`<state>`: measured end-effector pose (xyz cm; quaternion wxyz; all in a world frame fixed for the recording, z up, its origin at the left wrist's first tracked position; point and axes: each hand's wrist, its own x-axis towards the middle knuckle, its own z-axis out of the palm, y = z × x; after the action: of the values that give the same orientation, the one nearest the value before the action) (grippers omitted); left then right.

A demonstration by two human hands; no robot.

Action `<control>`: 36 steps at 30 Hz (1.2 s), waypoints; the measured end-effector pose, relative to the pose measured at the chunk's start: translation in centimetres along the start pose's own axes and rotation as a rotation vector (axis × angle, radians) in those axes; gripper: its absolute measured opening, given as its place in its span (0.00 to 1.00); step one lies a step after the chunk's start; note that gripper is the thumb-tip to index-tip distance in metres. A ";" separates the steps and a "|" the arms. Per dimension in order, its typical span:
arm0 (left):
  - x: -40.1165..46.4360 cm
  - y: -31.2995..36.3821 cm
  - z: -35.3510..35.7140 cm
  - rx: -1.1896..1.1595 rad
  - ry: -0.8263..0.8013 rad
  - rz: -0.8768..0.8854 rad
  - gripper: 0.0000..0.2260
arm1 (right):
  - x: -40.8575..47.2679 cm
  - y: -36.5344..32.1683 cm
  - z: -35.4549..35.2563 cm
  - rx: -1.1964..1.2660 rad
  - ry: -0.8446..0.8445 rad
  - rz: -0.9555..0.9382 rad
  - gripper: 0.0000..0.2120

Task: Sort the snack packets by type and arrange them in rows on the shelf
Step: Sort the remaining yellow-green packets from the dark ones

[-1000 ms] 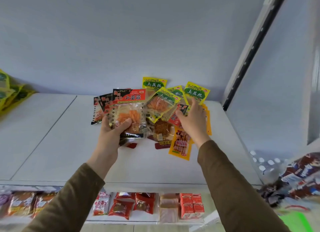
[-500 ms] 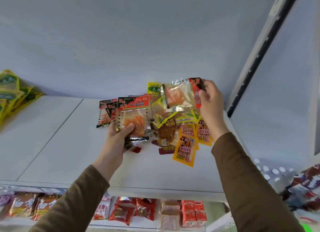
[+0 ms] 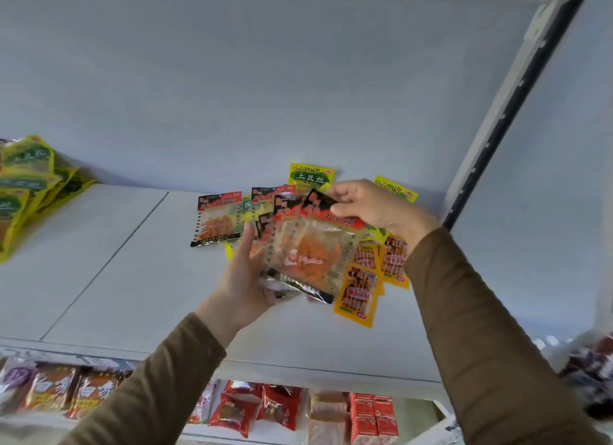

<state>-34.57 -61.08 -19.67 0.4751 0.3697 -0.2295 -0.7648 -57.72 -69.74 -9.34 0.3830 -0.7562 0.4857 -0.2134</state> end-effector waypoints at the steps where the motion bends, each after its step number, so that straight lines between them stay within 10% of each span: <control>1: -0.1 -0.1 0.1 0.031 -0.034 -0.023 0.35 | 0.6 0.2 0.5 -0.059 -0.022 0.017 0.11; 15: -2.4 0.0 -0.5 0.221 0.144 0.100 0.33 | 4.4 1.7 6.1 0.329 0.397 0.010 0.12; 19: -3.4 3.1 -4.2 0.193 0.208 0.217 0.29 | 6.4 1.4 7.8 0.052 0.366 0.043 0.08; 26: -3.7 8.4 -10.9 0.077 0.264 0.281 0.30 | 9.8 -0.5 12.0 -0.664 0.388 0.204 0.48; 36: -3.9 13.3 -17.4 0.158 0.144 0.244 0.30 | 12.2 -2.0 14.3 -0.644 0.392 0.477 0.67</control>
<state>-12.46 -63.48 -19.73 0.5493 0.4293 -0.2974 -0.6524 -41.32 -74.88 -17.18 0.0673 -0.6490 0.7517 -0.0961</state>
